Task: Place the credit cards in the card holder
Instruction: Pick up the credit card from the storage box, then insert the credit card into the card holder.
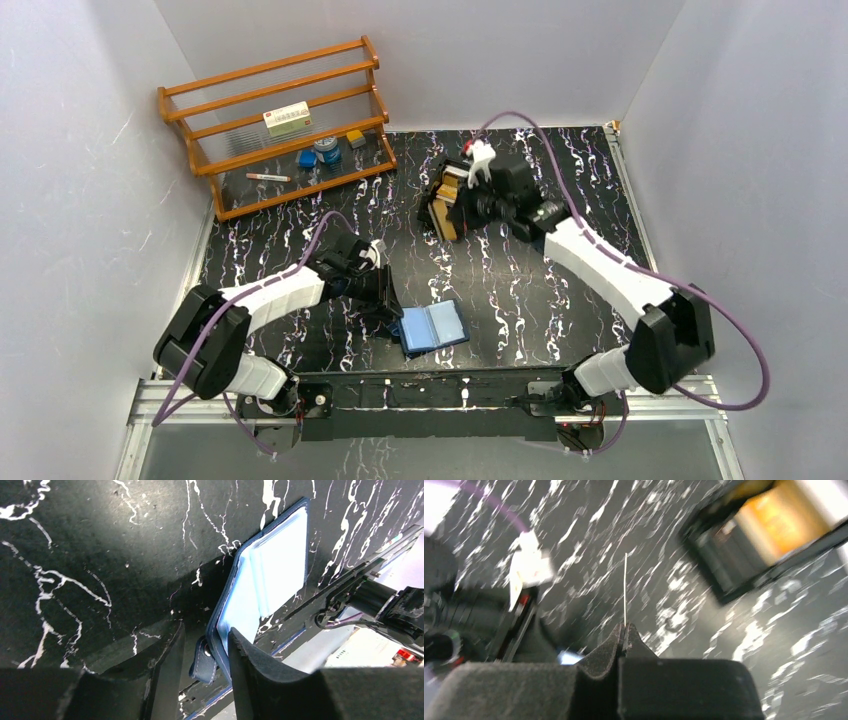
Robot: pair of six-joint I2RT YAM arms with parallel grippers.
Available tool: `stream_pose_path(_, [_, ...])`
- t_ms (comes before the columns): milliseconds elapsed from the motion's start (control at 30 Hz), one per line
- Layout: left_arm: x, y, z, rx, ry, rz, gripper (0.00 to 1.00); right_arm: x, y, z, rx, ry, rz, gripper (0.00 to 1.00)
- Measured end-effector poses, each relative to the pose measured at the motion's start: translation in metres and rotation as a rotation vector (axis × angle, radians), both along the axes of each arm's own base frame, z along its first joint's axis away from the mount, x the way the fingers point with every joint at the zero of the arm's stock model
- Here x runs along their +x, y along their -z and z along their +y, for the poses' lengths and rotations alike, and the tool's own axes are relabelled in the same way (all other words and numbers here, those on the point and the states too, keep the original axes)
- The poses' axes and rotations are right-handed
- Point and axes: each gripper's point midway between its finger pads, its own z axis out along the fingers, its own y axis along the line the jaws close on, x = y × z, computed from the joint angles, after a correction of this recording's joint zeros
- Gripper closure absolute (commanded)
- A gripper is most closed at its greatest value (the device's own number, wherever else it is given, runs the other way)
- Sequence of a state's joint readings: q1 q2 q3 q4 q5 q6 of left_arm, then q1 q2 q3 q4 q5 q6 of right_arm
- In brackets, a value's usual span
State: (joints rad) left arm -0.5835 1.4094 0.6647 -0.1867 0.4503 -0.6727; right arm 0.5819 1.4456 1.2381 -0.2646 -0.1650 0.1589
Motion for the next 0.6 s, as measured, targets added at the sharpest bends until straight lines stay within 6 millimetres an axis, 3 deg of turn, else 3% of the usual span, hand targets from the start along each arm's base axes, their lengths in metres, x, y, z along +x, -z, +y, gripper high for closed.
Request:
stream_pose_path(267, [-0.004,-0.001,0.009,0.019,-0.027,-0.02,0.83,-0.115,0.082,0.007,0.161,-0.04,0.431,1.0])
stream_pose_path(333, [-0.005,0.0,0.01,0.026,-0.034,-0.015,0.85,-0.131,0.097,0.006,0.187,-0.028,0.518,1.0])
stream_pose_path(600, [-0.003,0.007,0.01,0.035,-0.04,-0.006,0.89,-0.158,0.124,0.011,0.255,-0.029,0.639,1.0])
